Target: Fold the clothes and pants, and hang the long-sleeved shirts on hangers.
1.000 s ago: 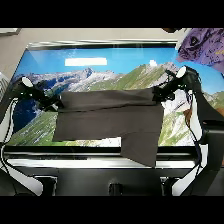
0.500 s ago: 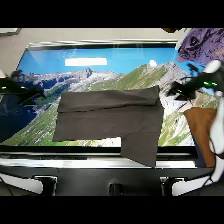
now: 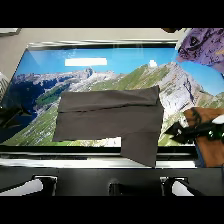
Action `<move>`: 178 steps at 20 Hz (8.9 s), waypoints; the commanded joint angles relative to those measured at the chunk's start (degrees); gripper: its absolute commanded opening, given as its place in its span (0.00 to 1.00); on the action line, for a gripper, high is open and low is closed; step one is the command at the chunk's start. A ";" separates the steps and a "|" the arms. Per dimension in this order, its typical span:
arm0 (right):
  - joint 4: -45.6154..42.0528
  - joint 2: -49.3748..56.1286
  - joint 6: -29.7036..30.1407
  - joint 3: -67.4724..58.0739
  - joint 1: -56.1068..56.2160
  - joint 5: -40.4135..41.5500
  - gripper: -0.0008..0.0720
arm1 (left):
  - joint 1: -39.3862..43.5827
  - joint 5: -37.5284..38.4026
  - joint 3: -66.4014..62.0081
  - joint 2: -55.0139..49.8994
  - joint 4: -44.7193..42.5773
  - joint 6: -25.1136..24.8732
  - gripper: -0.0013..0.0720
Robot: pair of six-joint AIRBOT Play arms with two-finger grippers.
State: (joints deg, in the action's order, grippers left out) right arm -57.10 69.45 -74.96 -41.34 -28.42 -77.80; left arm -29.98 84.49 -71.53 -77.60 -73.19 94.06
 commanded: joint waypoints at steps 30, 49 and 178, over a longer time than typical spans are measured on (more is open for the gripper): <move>12.17 -0.72 9.20 18.08 -0.55 9.22 0.06 | -4.57 -10.93 33.66 3.72 17.46 -18.34 0.93; 11.47 -9.84 7.91 17.84 -0.55 3.10 0.05 | -0.94 -10.67 32.44 1.62 21.53 -20.31 0.04; -5.18 26.99 -58.51 -67.98 43.85 4.48 0.05 | 20.55 4.04 -46.03 -16.48 9.51 9.11 0.04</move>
State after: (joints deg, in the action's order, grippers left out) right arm -60.88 93.47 -129.19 -109.30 9.78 -79.61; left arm -4.51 85.86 -117.51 -96.71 -62.70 104.09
